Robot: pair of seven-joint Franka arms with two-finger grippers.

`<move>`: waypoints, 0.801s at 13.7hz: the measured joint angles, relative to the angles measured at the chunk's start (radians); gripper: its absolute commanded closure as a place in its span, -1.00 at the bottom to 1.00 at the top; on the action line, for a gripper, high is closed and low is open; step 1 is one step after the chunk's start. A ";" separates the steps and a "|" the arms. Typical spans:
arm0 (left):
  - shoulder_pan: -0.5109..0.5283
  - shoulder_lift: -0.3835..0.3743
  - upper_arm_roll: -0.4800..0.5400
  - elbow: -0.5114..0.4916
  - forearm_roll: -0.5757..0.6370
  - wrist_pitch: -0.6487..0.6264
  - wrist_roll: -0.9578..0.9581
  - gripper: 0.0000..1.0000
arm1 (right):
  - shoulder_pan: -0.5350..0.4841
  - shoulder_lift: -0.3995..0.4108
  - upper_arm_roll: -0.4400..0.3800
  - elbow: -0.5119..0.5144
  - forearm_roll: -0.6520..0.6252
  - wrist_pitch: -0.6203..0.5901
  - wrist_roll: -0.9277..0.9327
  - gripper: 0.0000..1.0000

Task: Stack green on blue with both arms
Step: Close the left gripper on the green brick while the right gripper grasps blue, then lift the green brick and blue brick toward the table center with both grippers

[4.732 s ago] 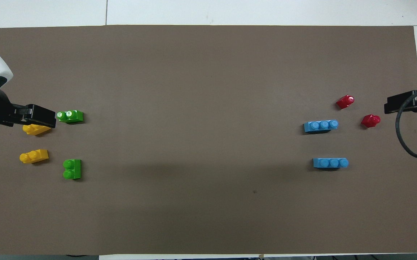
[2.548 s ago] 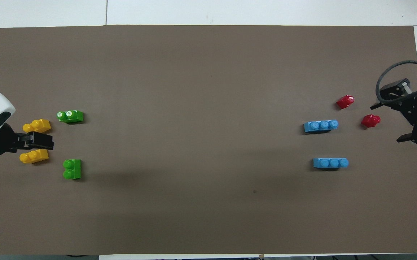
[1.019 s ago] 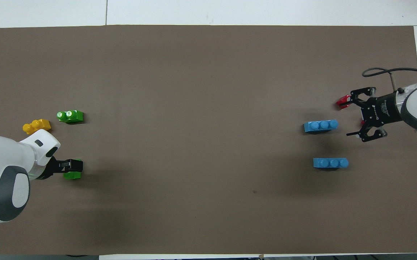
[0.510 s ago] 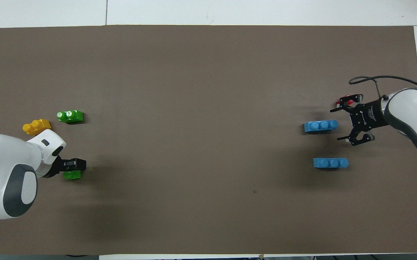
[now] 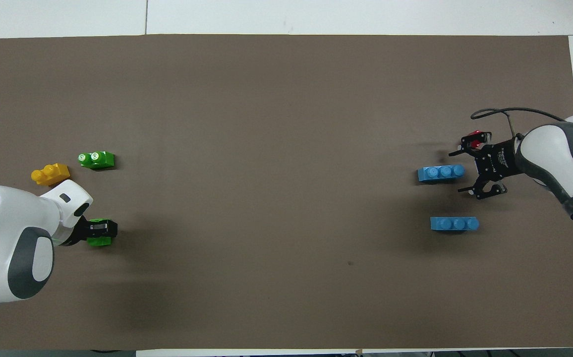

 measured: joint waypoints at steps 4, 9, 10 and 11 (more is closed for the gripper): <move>0.000 0.000 0.000 0.000 0.000 0.000 0.000 1.00 | 0.002 0.001 0.000 -0.014 0.038 0.024 0.000 0.34; 0.000 0.000 0.000 0.052 0.000 -0.051 -0.025 1.00 | 0.008 0.002 0.000 -0.014 0.091 0.024 0.000 1.00; 0.000 0.000 0.000 0.086 0.000 -0.091 -0.048 1.00 | 0.008 0.002 0.000 -0.014 0.091 0.024 0.000 1.00; -0.001 0.001 -0.001 0.119 0.000 -0.128 -0.067 1.00 | 0.008 0.002 0.000 -0.014 0.091 0.024 0.000 1.00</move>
